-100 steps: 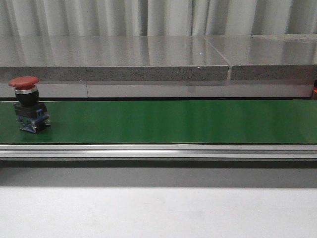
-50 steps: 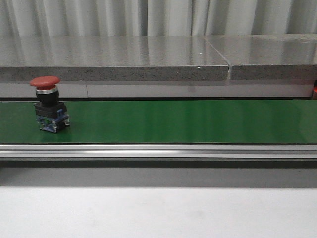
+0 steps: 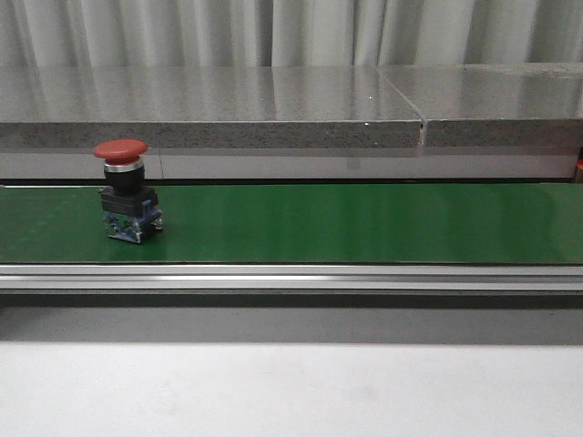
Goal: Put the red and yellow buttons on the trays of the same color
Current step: 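Lower the left gripper and grasp a yellow button beside the belt, then carry the yellow button with the left gripper onto the belt, then open the left gripper to release the yellow button and lift away, then lower the right gripper and grasp the red button at the belt end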
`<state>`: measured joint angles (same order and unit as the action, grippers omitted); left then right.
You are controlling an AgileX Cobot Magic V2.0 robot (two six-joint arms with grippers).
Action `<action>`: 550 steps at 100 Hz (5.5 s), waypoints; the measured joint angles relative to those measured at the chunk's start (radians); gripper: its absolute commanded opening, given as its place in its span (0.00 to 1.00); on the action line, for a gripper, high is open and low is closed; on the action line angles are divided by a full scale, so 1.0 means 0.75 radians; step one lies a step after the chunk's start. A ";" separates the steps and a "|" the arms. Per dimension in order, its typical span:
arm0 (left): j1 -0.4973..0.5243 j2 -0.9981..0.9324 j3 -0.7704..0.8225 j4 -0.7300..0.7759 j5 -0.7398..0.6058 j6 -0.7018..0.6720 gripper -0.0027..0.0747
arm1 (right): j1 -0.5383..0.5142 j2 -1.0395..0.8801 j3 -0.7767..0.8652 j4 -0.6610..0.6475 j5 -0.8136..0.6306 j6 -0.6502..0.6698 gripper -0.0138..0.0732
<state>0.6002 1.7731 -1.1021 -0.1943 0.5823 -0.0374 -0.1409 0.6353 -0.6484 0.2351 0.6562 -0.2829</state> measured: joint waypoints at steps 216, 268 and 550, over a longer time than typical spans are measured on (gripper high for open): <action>-0.732 -0.134 -0.160 0.135 0.365 0.138 0.90 | 0.000 0.000 0.000 0.000 0.000 -0.002 0.08; -0.841 -0.216 -0.326 0.224 0.341 0.140 0.89 | 0.000 0.000 0.000 0.000 0.000 -0.002 0.08; -0.841 -1.779 0.753 0.097 0.074 0.140 0.01 | 0.191 0.814 -0.250 0.112 0.059 -0.164 0.90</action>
<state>-0.0304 0.4386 -0.5377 -0.1218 0.6374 0.0673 0.0023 1.2460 -0.8360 0.3193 0.7007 -0.4062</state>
